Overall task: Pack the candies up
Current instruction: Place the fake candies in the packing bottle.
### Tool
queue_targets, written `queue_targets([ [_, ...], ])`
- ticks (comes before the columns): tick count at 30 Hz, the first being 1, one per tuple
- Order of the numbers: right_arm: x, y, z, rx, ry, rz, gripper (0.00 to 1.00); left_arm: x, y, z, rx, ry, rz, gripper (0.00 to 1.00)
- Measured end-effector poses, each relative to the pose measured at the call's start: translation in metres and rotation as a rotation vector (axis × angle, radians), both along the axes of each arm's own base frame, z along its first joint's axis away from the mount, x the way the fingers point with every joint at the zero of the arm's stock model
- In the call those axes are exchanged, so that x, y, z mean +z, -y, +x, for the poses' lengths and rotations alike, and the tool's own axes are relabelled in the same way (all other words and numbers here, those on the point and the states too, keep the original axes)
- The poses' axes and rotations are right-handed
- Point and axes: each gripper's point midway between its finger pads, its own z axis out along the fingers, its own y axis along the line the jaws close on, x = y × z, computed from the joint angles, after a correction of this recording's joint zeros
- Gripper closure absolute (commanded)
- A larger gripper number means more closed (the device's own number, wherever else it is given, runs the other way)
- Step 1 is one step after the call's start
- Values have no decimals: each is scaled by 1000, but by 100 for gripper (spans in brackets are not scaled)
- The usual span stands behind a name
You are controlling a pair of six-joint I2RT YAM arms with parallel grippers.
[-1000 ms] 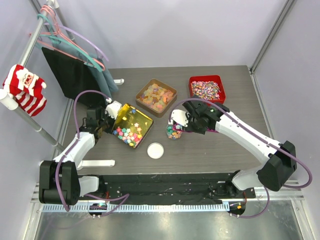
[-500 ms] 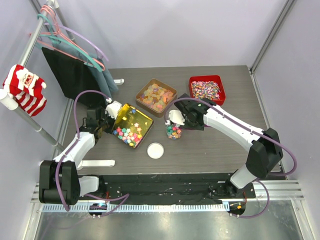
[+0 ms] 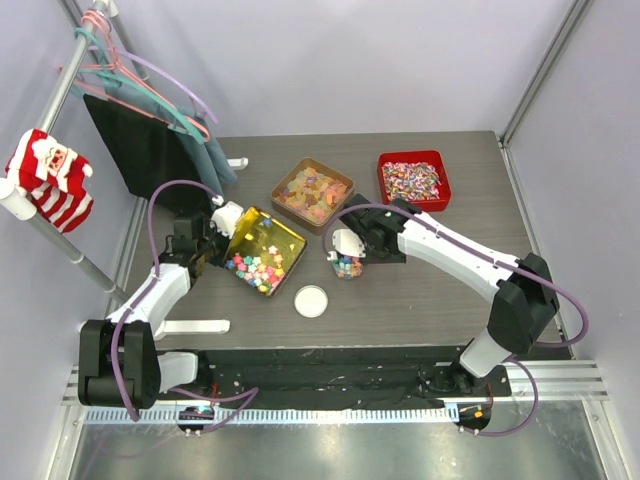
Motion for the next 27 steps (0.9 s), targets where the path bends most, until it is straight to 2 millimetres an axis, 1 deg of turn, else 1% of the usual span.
queue_targets([
  [18, 19, -11, 11, 58, 67, -66, 99, 1, 0, 1, -1, 6, 1, 100],
  [27, 21, -12, 11, 67, 72, -72, 99, 0, 0, 1, -1, 3, 1, 100],
])
